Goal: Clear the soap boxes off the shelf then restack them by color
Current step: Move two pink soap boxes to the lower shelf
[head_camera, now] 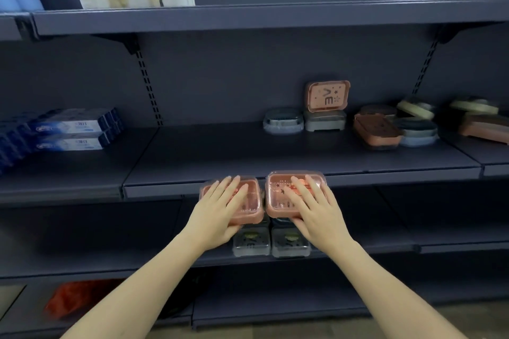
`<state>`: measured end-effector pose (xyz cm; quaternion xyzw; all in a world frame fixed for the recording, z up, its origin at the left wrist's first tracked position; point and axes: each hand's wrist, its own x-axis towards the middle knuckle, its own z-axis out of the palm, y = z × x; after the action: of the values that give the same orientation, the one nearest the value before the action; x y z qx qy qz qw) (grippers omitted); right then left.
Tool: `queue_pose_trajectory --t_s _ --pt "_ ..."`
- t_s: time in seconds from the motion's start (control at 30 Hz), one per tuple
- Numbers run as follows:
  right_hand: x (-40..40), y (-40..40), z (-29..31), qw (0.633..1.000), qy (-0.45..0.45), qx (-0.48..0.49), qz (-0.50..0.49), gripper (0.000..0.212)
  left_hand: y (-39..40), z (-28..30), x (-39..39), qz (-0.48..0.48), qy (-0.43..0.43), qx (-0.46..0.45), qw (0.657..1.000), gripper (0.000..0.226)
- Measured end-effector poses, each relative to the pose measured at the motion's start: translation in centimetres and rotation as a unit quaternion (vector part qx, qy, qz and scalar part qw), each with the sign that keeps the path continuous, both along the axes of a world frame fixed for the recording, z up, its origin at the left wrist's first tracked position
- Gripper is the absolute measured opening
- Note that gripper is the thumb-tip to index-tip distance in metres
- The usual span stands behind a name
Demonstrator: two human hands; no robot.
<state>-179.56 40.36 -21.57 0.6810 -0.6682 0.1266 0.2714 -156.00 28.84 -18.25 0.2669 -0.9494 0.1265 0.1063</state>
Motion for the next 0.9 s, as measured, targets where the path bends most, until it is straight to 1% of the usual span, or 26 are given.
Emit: queue_pose_trajectory --t_s 0.13,0.33,0.4,0.5,0.53,0.6,0.7,0.8,0.9 --pt "0.3 1.7 -2.5 0.999 -0.01 0.04 0.004 0.082 1.0 -3.2 0.8 0.006 -0.048 0.05 0.998 0.104" --pt "-0.5 2.2 -7.3 0.988 -0.072 0.134 -0.002 0.085 0.2 -7.7 -1.1 0.028 -0.086 0.12 0.989 0.105" --pt "-0.9 1.9 -8.8 0.982 -0.092 0.164 -0.008 0.09 -0.1 -9.2 -2.0 0.034 -0.077 0.143 0.986 0.104" --pt "-1.7 1.0 -10.8 0.975 -0.107 0.193 -0.008 0.094 -0.8 -11.1 -3.4 0.027 -0.059 0.194 0.979 0.094" --pt "-2.0 0.6 -11.5 0.974 -0.107 0.199 -0.003 0.095 -1.2 -11.8 -4.1 0.026 -0.046 0.198 0.979 0.092" --pt "-2.9 -0.4 -12.8 0.973 -0.103 0.206 -0.002 0.096 -2.4 -13.6 -5.3 0.024 -0.046 0.194 0.98 0.089" --pt "-4.5 -2.2 -14.8 0.975 -0.098 0.201 -0.005 0.096 -4.4 -15.8 -7.0 0.04 -0.088 0.172 0.98 0.087" --pt "-6.3 -4.8 -16.9 0.976 -0.088 0.199 -0.005 0.096 -6.8 -18.1 -8.4 0.018 -0.098 0.165 0.981 0.098" --pt "-7.9 -7.3 -19.0 0.973 -0.108 0.202 -0.006 0.096 -9.3 -20.7 -9.7 0.023 -0.107 0.166 0.98 0.1"
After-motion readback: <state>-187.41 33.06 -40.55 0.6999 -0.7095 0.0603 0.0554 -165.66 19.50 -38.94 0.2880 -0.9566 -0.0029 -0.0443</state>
